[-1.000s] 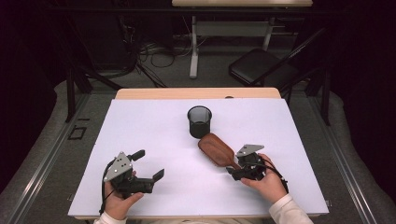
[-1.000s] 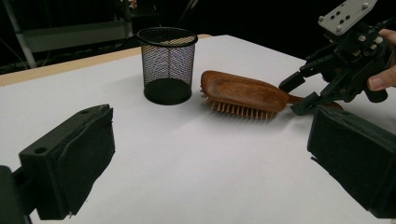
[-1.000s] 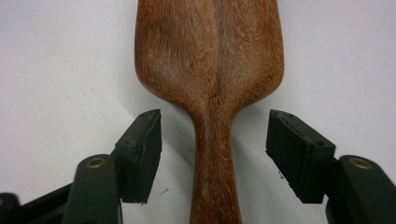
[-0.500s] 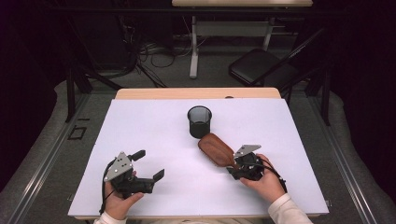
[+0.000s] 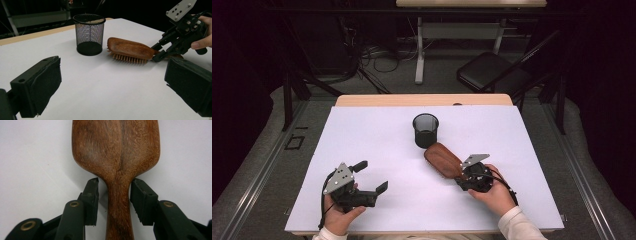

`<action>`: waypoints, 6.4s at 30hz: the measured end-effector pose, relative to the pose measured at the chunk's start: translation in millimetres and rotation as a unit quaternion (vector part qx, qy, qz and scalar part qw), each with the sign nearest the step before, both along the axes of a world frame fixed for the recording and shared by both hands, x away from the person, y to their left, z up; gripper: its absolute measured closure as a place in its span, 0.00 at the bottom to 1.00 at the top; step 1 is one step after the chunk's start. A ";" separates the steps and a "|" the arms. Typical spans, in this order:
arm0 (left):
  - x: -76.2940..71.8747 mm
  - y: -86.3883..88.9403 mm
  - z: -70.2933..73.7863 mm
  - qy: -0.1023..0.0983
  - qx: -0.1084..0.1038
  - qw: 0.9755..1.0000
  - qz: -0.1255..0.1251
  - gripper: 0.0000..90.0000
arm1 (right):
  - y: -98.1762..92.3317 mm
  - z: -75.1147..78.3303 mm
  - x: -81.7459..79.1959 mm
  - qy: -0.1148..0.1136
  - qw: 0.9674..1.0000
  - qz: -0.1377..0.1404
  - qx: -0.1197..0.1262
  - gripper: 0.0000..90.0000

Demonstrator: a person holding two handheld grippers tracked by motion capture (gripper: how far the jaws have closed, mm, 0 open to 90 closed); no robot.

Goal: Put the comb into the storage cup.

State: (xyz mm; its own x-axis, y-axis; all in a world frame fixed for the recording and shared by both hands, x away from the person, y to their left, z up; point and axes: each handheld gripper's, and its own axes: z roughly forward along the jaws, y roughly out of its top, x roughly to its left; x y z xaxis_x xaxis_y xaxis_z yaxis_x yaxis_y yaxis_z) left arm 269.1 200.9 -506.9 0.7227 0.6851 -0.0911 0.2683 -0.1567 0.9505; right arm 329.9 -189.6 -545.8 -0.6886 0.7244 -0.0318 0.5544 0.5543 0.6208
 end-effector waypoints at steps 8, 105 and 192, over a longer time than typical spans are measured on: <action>0.0 0.1 0.0 0.001 0.001 1.000 0.000 0.01 | 1.1 -1.8 1.6 -0.001 1.000 -0.002 -0.007 0.68; 2.4 3.7 -1.0 0.008 0.001 1.000 0.007 0.01 | -1.0 15.1 -1.5 -0.003 1.000 -0.006 0.012 0.80; 49.5 -36.8 58.4 0.082 -0.054 0.995 0.002 0.06 | 15.8 53.4 -44.1 -0.157 0.982 0.002 0.101 0.80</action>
